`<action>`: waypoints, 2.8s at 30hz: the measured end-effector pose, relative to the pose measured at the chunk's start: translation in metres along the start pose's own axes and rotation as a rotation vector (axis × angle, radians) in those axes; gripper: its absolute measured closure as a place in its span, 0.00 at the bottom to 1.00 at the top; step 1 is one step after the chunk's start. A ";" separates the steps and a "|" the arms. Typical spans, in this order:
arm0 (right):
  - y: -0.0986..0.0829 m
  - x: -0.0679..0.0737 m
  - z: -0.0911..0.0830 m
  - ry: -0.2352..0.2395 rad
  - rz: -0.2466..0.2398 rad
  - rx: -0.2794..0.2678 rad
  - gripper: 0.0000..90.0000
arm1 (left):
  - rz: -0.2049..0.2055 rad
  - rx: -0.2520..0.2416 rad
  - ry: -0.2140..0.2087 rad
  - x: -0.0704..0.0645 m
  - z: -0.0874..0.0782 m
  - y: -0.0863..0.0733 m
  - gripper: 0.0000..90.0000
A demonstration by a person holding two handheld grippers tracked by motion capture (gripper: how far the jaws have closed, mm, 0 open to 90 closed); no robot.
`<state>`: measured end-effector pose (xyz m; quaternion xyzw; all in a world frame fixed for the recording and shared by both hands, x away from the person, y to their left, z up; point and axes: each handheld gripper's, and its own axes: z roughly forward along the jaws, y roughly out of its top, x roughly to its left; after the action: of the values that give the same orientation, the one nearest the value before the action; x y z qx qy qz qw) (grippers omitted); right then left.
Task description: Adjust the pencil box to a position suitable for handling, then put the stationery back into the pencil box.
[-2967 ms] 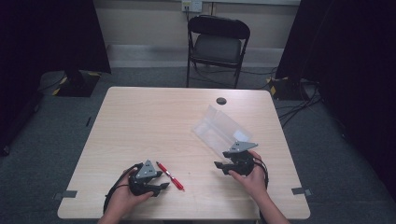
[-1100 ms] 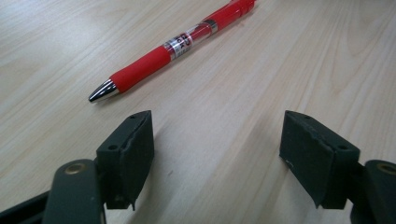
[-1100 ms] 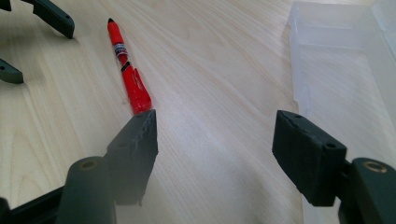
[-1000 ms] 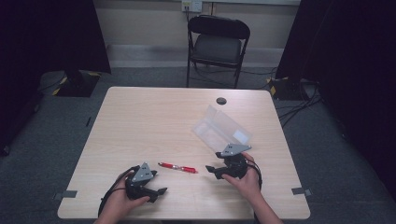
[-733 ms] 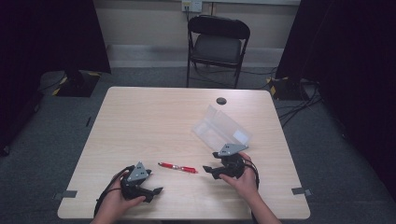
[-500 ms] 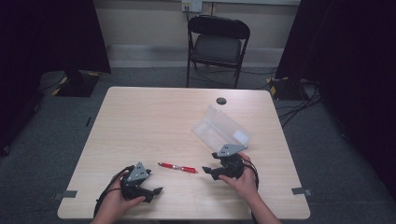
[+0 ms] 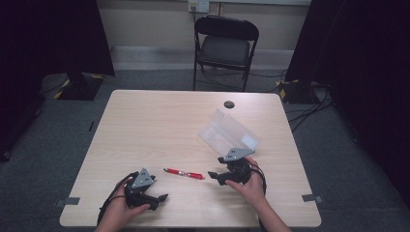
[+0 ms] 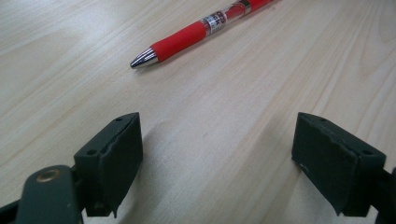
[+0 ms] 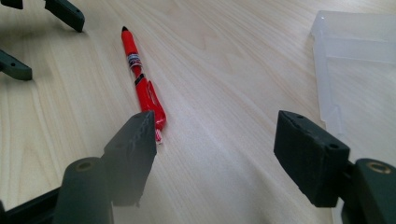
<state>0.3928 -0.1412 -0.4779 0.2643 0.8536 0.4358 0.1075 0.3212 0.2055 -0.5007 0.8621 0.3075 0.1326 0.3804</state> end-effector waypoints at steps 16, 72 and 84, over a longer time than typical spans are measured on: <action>0.004 0.004 0.006 0.016 -0.026 0.002 0.32 | -0.001 -0.008 -0.004 0.000 0.001 0.000 0.17; -0.003 0.023 0.029 0.031 -0.048 0.075 0.83 | 0.007 -0.004 0.002 0.000 0.000 0.000 0.17; 0.003 0.026 0.038 0.010 -0.042 0.077 0.74 | 0.006 -0.005 0.001 0.000 0.000 0.000 0.17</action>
<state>0.3881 -0.0995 -0.4967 0.2480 0.8756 0.4019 0.1019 0.3215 0.2055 -0.5010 0.8620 0.3048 0.1351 0.3818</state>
